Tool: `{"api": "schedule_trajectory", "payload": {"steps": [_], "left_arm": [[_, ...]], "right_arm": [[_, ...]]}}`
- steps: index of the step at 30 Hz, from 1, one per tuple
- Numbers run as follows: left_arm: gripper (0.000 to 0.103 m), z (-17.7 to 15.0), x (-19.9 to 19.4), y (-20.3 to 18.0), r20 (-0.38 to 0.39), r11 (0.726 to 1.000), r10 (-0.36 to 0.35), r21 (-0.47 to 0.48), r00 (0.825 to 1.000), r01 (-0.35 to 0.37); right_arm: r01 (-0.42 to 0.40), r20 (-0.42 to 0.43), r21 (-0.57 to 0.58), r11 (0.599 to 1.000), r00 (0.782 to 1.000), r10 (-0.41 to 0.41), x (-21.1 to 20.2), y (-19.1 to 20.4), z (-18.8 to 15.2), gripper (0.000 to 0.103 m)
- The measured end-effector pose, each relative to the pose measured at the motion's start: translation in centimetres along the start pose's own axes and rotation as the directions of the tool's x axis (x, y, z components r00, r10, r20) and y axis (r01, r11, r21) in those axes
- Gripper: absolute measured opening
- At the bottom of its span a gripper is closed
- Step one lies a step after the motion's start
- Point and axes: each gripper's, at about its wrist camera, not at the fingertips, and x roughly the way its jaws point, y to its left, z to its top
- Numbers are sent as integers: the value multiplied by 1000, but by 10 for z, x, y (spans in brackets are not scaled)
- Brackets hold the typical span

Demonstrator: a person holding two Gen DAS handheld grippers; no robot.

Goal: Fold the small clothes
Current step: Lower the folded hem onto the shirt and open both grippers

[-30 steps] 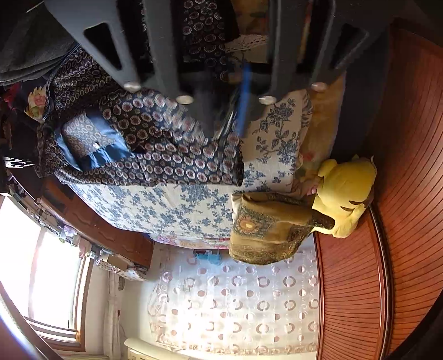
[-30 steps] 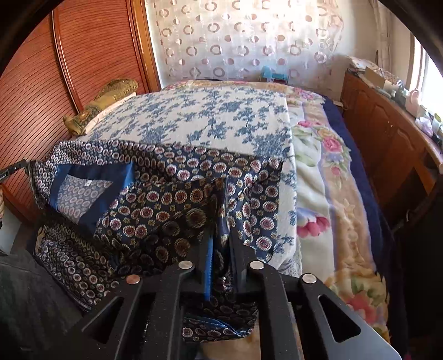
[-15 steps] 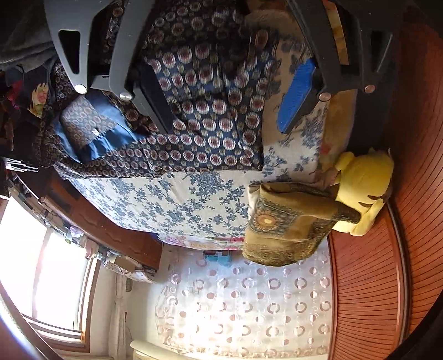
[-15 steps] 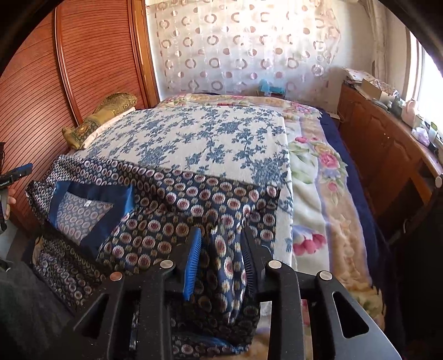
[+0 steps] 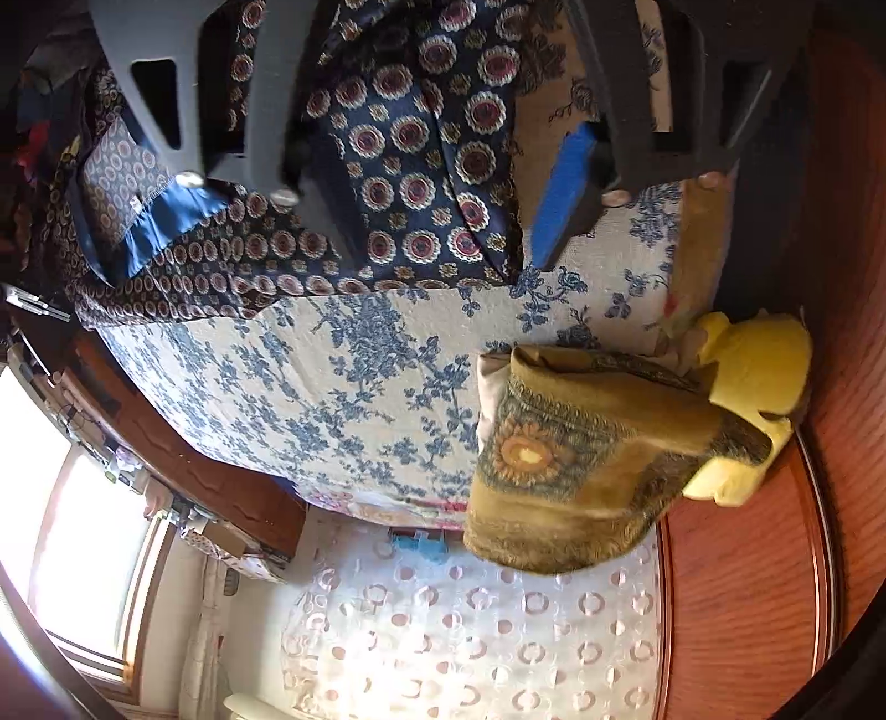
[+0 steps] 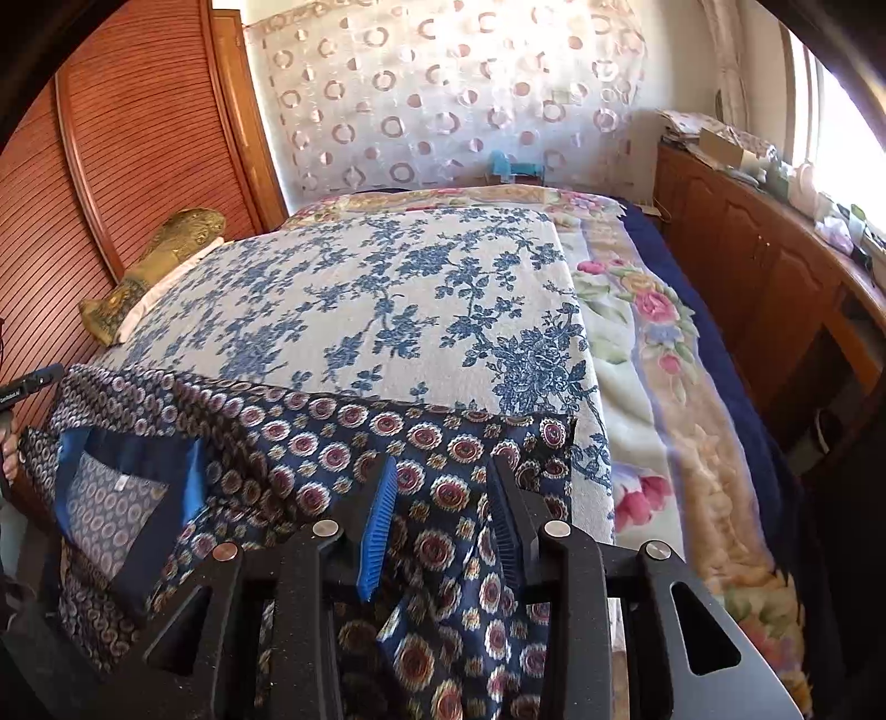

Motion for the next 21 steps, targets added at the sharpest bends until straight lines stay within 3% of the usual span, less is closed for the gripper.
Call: {"api": "schedule_trajectory", "payload": {"steps": [5,9,15,21], "left_arm": [[37,0,18,15,-64,997,-26,-72,998,22],[6,-4,17,9,-57,997,-47,-57,997,44],[5,-15,-24,13,99,995,23,-102,995,-13],[5,-29,-14,15,23,996,44,-77,999,-42]], "right_arm": [[25,-39,37,999,999,-24,16,-9,1,39],[23,-66,67,998,998,-18,28,-16,3,39],[19,-63,79,997,998,-14,33,-19,3,41],[29,-56,60,998,998,-26,34,-17,1,41]]}}
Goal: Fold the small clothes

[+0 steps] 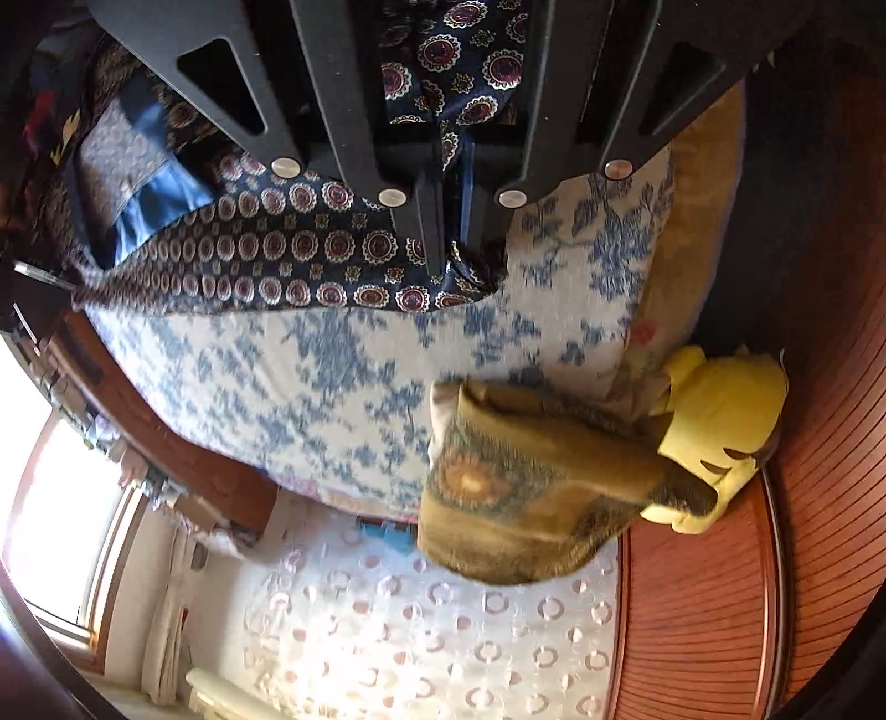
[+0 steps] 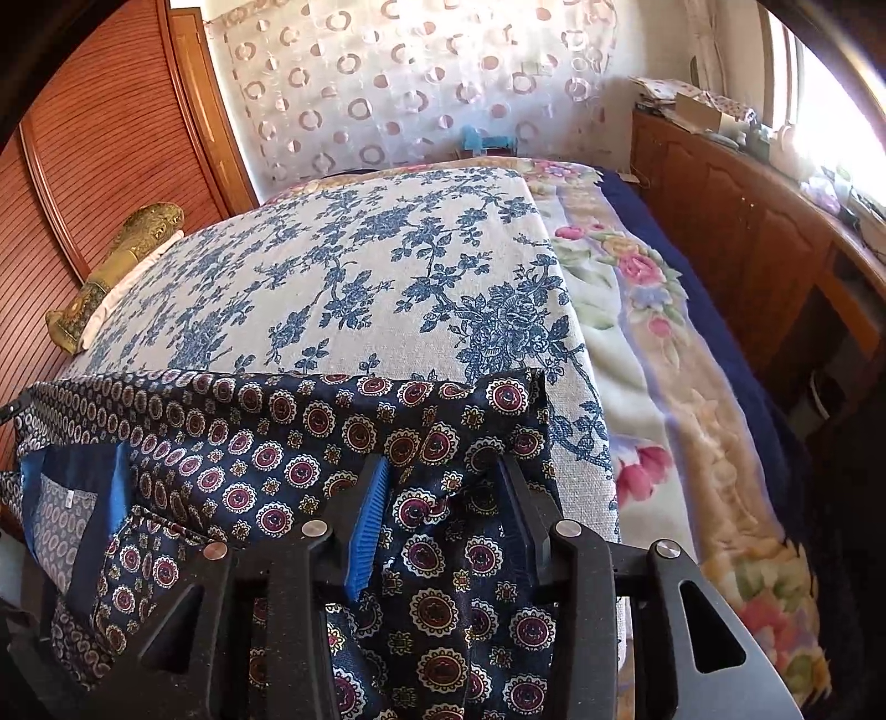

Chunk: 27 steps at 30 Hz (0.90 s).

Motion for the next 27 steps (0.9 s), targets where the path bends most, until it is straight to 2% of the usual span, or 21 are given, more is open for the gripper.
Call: {"api": "schedule_trajectory", "payload": {"steps": [3,5,8,10,12,17,22,27], "left_arm": [[6,-1,1,3,-9,1000,-10,-15,1000,10],[11,-2,2,3,-12,1000,-4,-16,1000,3],[22,-2,5,2,-22,1000,22,1,1000,-22],[37,-3,7,1,-28,1000,23,10,999,-22],[43,-3,10,2,-33,1000,29,11,999,-28],[43,-3,20,4,-56,999,36,17,998,-35],[43,0,25,2,-60,998,55,33,997,-53],[43,0,33,0,-81,997,63,43,995,-60]], "right_arm": [[-6,-8,11,1000,1000,6,1,-1,2,41],[-7,-9,14,1000,1000,7,1,-2,2,43],[0,-2,8,1000,1000,0,-1,-1,4,49],[5,7,1,1000,1000,-5,-3,-1,5,53],[6,16,-4,1000,1000,-6,-5,0,5,55],[23,14,-25,999,1000,-23,-3,2,7,62],[99,21,-56,994,995,-98,1,1,12,64],[101,2,-68,993,995,-101,13,-2,18,64]]}}
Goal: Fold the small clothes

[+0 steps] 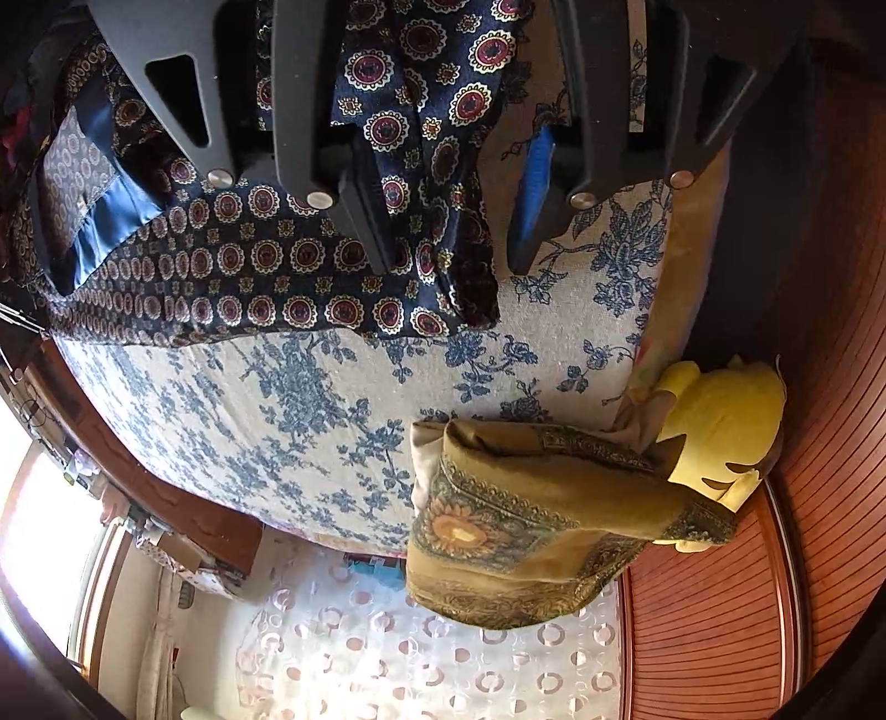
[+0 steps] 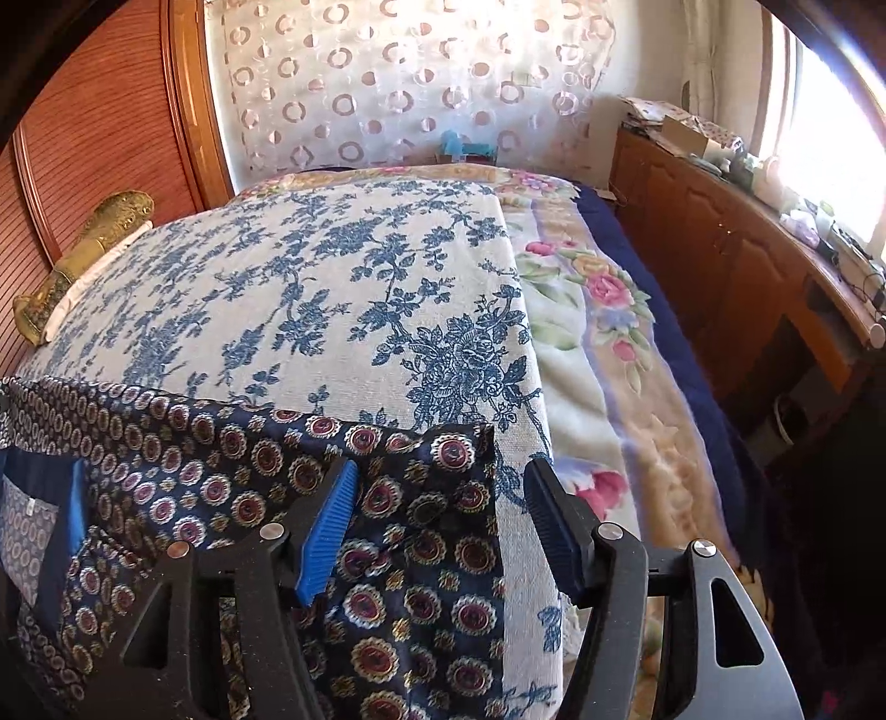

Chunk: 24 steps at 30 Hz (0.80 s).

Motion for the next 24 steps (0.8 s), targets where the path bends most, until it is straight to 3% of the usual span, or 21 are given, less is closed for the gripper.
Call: {"api": "schedule_trajectory", "payload": {"steps": [13,18,20,22,24], "left_arm": [[44,8,9,-6,-8,1000,14,25,1000,-14],[42,8,10,-6,4,1000,-2,24,1000,2],[29,8,10,-7,5,1000,-6,29,1000,6],[14,7,9,-7,-2,999,-46,26,999,46],[9,6,8,-10,-3,998,-55,36,998,55]], "right_arm": [[-36,7,-38,999,999,37,13,1,-3,62],[-71,9,-74,995,997,72,8,7,-6,35],[-84,9,-86,993,996,85,5,9,-8,20],[-106,0,-85,991,994,106,3,10,-9,12],[-129,-6,-83,988,992,129,-1,9,-11,10]]}}
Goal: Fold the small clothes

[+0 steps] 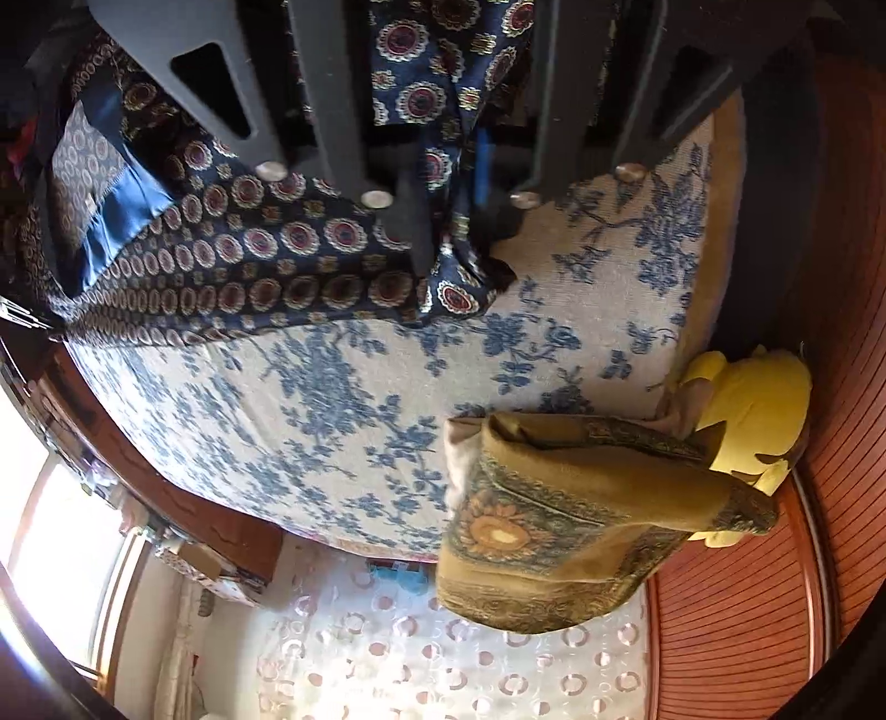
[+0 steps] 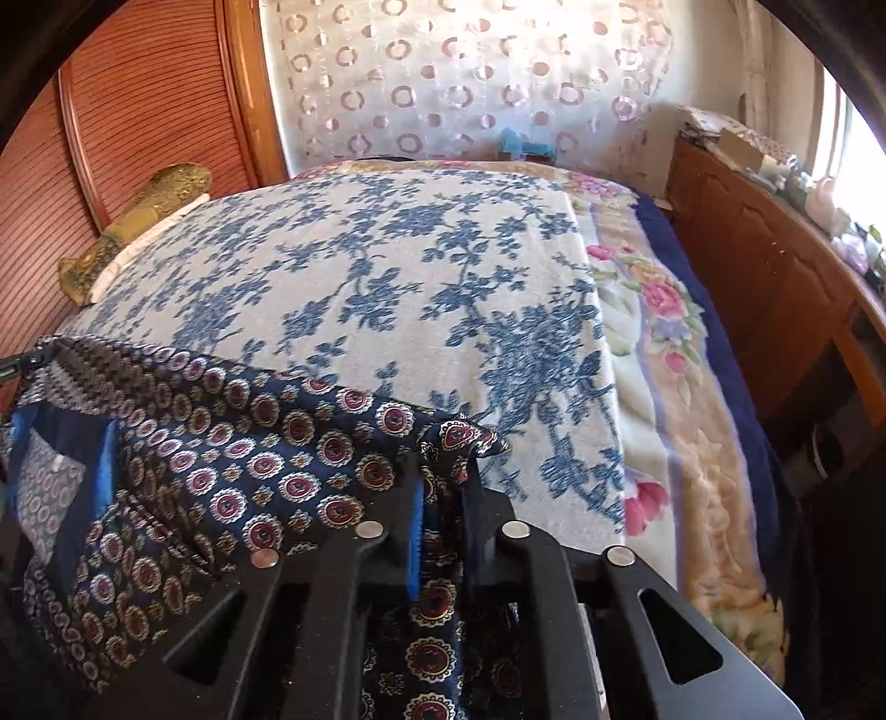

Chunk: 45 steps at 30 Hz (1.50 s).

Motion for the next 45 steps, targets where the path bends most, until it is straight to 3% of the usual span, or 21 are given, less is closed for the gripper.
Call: {"api": "schedule_trajectory", "payload": {"steps": [5,9,13,16,19,21,23,25,27,29,31,33,35,38,39,45], "left_arm": [[6,-1,-27,-9,80,1000,-31,6,996,30],[6,2,-72,-17,178,997,-83,12,980,82],[6,14,-115,-26,264,996,-89,37,960,83],[6,34,-149,-26,342,991,-134,39,930,128],[6,71,-183,-30,414,988,-155,57,897,145],[6,103,-196,-34,445,990,-138,78,885,115],[6,143,-197,-39,471,992,-116,92,874,82],[6,183,-177,-46,467,994,-73,111,881,24],[10,206,-146,-45,465,995,-49,104,884,1],[19,220,-103,-41,413,993,-68,117,908,21],[37,223,-56,-34,319,995,-58,100,946,27],[45,211,-23,-32,252,995,-42,102,967,16],[48,193,-4,-31,208,992,-36,122,977,11],[69,168,6,-34,154,988,-43,151,987,20],[74,156,8,-37,125,985,-65,166,990,44],[76,124,9,-57,67,974,-106,210,992,90]], "right_arm": [[-32,40,10,999,999,31,-22,3,-9,7],[-48,128,6,999,991,47,-63,10,-13,7],[-44,234,-9,999,971,45,-112,18,-11,6],[-51,328,-21,998,943,55,-157,24,-1,6],[-45,431,-48,998,900,62,-209,26,24,6],[-8,488,-80,997,871,47,-240,26,55,6],[49,515,-98,994,857,9,-255,23,92,6],[116,505,-95,989,862,-52,-245,17,135,6],[174,468,-68,982,875,-122,-208,7,173,7],[219,398,-35,975,898,-187,-157,-3,197,11],[271,297,-15,962,920,-255,-100,-13,206,22],[318,191,-9,948,931,-311,-49,-19,202,23],[329,155,11,944,933,-326,-19,-22,189,25],[286,114,14,958,952,-286,1,-19,165,44],[284,107,3,959,953,-283,4,-18,160,45],[179,76,-27,983,981,-177,-1,-12,124,48]]}}
